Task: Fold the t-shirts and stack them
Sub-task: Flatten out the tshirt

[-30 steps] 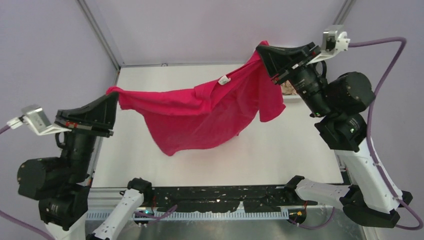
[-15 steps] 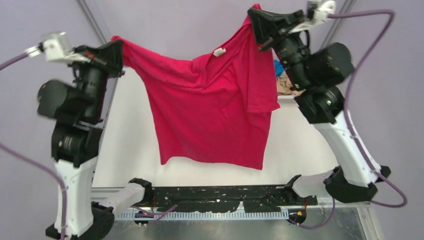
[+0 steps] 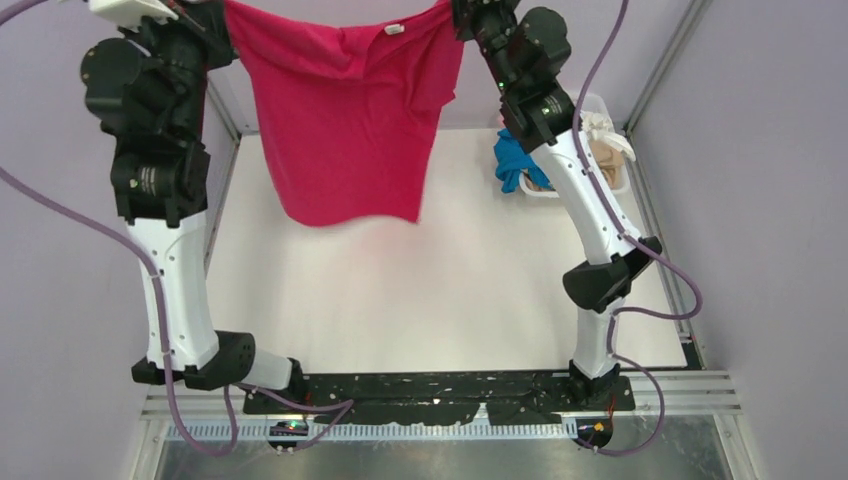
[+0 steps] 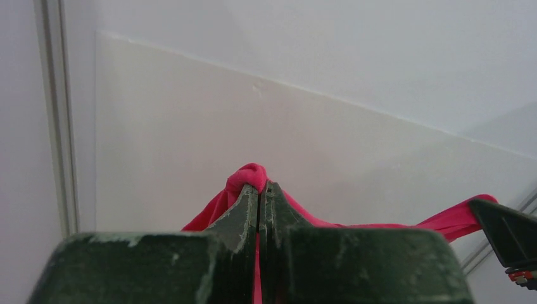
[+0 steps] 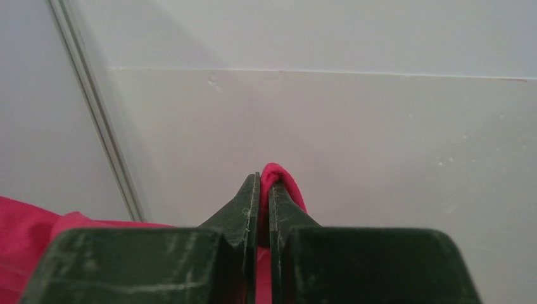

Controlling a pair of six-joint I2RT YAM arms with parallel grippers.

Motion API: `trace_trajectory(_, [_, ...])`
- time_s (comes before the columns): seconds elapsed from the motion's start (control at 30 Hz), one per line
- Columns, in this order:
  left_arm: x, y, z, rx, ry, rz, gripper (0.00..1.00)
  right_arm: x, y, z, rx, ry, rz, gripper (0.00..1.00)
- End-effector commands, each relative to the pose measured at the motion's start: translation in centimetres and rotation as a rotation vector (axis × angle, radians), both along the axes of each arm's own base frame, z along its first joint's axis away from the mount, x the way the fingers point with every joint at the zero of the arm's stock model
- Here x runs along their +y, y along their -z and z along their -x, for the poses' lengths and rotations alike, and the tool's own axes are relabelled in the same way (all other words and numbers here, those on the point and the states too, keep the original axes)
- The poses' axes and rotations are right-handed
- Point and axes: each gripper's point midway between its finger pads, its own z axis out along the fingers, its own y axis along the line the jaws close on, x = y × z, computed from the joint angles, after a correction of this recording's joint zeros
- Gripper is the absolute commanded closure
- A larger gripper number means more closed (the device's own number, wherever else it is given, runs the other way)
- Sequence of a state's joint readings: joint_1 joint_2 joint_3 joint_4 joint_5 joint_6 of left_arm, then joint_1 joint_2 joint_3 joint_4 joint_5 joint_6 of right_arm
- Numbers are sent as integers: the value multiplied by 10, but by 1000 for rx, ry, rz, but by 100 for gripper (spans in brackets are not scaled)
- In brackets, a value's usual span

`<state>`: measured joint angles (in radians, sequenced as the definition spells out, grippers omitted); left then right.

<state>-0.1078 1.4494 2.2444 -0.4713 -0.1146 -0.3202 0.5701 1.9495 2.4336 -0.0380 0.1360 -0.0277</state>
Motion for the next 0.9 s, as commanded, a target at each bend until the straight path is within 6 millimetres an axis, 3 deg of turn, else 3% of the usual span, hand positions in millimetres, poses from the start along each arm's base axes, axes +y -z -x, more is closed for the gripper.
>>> trace_trajectory(0.0, [7,-51,65,-156,0,-34,100,-43,-109,86,-244,-123,-182,95])
trace_trajectory(0.03, [7,-45,71,-149,2,-36,100,-34,-83,73,-182,-128,-154,95])
trace_trajectory(0.07, [8,-33,74,-129,1,-35,100,-39,-90,90,-195,-150,-151,95])
trace_trajectory(0.1, [9,-18,76,-100,-2,-30,100,-40,-75,93,-157,-159,-129,95])
trace_trajectory(0.13, [11,3,77,-57,-13,-21,100,-39,-63,94,-118,-170,-116,95])
trace_trajectory(0.2, [13,55,78,40,-16,20,100,-36,-19,95,-7,-184,-79,95])
trace_trajectory(0.23, [11,87,77,93,-6,43,100,-34,17,96,68,-197,-46,95])
trace_trajectory(0.27, [9,132,76,168,7,105,100,-26,68,86,183,-207,-21,95])
trace_trajectory(0.3, [6,150,81,180,24,138,100,-29,77,97,201,-223,-23,95])
trace_trajectory(0.33, [0,186,79,237,53,191,100,-24,128,92,302,-228,-1,95])
trace_trajectory(0.37, [-7,220,78,287,84,249,100,-28,137,100,318,-231,-7,95])
trace_trajectory(0.4, [-14,258,77,350,111,296,100,-28,179,98,405,-224,1,95])
trace_trajectory(0.43, [-21,293,78,414,138,360,100,-34,188,101,426,-200,-8,95])
trace_trajectory(0.47, [-28,333,81,489,158,392,100,-37,225,102,511,-181,4,95])
trace_trajectory(0.5, [-33,361,85,546,177,420,100,-49,238,101,551,-115,-2,95])
trace_trajectory(0.53, [-40,386,92,618,202,448,100,-57,275,106,648,-76,26,95])
trace_trajectory(0.67, [-78,491,134,954,360,562,100,-103,362,127,894,139,88,95])
trace_trajectory(0.73, [-94,530,154,1075,414,645,100,-125,390,136,970,241,89,95])
trace_trajectory(0.87, [-110,568,187,1207,490,668,100,-149,430,145,1094,340,152,95])
